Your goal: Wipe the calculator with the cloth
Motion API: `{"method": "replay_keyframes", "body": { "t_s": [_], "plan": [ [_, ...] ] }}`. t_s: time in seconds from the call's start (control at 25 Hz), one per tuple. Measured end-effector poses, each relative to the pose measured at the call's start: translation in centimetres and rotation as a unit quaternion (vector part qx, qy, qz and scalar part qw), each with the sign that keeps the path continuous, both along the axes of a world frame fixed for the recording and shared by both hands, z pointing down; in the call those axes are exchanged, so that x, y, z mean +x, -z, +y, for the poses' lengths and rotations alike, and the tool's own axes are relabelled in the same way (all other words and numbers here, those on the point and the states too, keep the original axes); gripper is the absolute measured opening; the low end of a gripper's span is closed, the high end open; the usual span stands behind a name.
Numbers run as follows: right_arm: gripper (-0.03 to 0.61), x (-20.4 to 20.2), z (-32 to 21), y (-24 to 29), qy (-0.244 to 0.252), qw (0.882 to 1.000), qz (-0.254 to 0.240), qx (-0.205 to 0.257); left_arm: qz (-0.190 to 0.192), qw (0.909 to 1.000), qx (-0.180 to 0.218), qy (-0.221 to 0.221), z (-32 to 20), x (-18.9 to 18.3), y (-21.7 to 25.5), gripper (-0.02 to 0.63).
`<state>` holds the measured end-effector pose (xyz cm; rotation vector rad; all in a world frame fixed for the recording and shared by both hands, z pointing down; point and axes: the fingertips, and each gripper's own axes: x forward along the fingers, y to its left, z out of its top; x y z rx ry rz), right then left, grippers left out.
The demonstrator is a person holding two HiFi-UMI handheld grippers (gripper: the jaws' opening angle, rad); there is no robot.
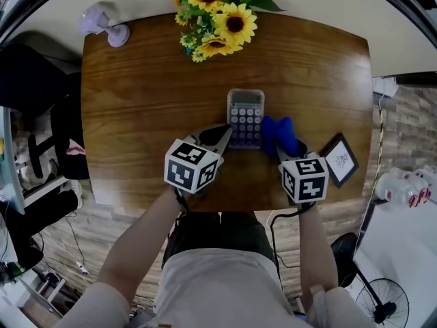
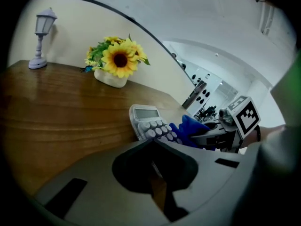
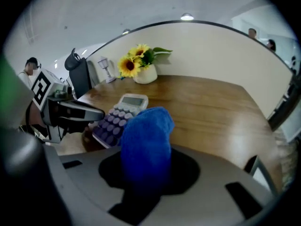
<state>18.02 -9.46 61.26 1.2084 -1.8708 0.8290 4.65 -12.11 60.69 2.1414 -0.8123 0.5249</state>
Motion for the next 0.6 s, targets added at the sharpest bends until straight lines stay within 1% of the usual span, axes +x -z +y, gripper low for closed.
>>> {"method": "replay_keyframes", "body": {
  "t_s": [0.08, 0.16, 0.28, 0.36, 0.44, 0.52, 0.6],
  "plan": [
    [0.115, 0.4, 0.3, 0.5, -0.007, 1.000, -0.018, 0.002, 0.000, 1.0000, -0.002, -0.002, 0.1, 0.1, 0.0, 0.003],
    [0.115, -0.8, 0.2, 1.8, 0.003, 0.999, -0.045, 0.014, 0.000, 1.0000, -0.002, -0.004, 0.1, 0.1, 0.1, 0.003],
    [0.117, -4.6, -0.1, 4.0, 0.020, 0.994, -0.106, 0.031, 0.001, 1.0000, -0.002, -0.004, 0.0, 0.0, 0.0, 0.003],
    [0.117, -7.4, -0.1, 4.8, 0.037, 0.989, -0.139, 0.035, 0.001, 1.0000, -0.003, -0.005, 0.0, 0.0, 0.0, 0.003],
    [0.118, -9.9, 0.1, 4.6, 0.060, 0.986, -0.154, 0.031, 0.002, 1.0000, -0.005, -0.004, 0.1, 0.0, 0.0, 0.003],
    [0.120, -11.6, 0.2, 4.1, 0.077, 0.984, -0.156, 0.024, 0.004, 1.0000, -0.007, -0.001, 0.1, 0.0, 0.0, 0.003],
    [0.119, -12.0, 0.3, 3.6, 0.073, 0.984, -0.159, 0.017, 0.007, 0.9999, -0.010, 0.003, 0.0, 0.0, 0.0, 0.003]
  ]
}}
